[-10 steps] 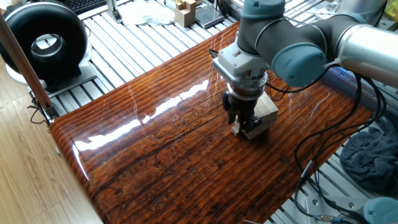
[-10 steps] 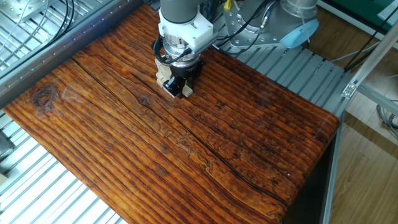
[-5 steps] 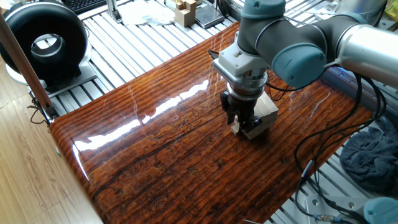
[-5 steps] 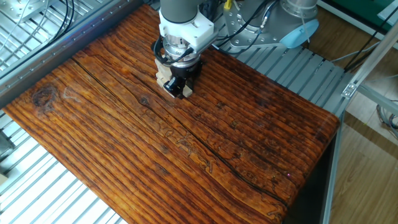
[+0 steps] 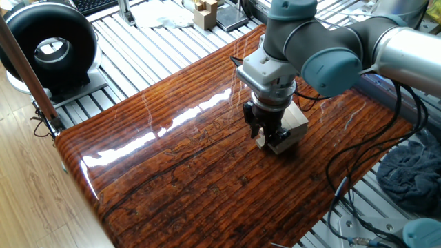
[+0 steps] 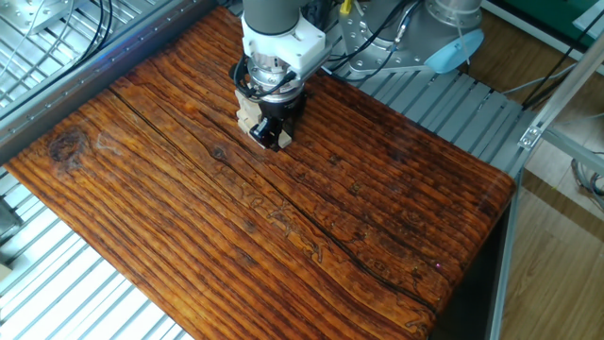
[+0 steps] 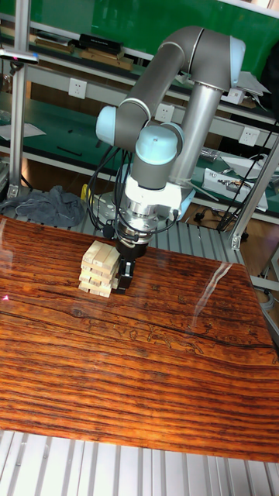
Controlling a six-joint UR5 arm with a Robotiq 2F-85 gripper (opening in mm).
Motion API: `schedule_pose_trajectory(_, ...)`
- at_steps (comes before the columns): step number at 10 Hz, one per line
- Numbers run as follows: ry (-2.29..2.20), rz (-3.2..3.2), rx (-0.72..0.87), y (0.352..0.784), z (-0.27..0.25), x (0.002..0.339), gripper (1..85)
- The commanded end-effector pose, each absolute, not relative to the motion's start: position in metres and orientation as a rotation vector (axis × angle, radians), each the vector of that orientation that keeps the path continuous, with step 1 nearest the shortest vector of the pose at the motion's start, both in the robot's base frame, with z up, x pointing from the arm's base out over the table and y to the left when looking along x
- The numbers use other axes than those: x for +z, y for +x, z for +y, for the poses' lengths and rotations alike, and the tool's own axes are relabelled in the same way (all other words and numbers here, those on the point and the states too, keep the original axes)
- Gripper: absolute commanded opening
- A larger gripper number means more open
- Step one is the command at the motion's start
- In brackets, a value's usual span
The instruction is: Play Jenga
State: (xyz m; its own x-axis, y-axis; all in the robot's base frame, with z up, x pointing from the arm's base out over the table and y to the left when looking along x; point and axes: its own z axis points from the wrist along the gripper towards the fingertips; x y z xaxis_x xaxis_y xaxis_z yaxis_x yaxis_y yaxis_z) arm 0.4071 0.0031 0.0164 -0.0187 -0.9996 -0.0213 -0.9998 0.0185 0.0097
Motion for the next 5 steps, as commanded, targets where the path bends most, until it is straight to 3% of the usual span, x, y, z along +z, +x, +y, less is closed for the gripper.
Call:
schedule_pose_trajectory(1, -2.174, 2.261, -0.004, 0.4113, -0.003, 0.0174, 45.3)
schedule_pose_trajectory(5, -2.158, 2.258, 0.036, 0.4093, 0.0042, 0.0175, 46.7)
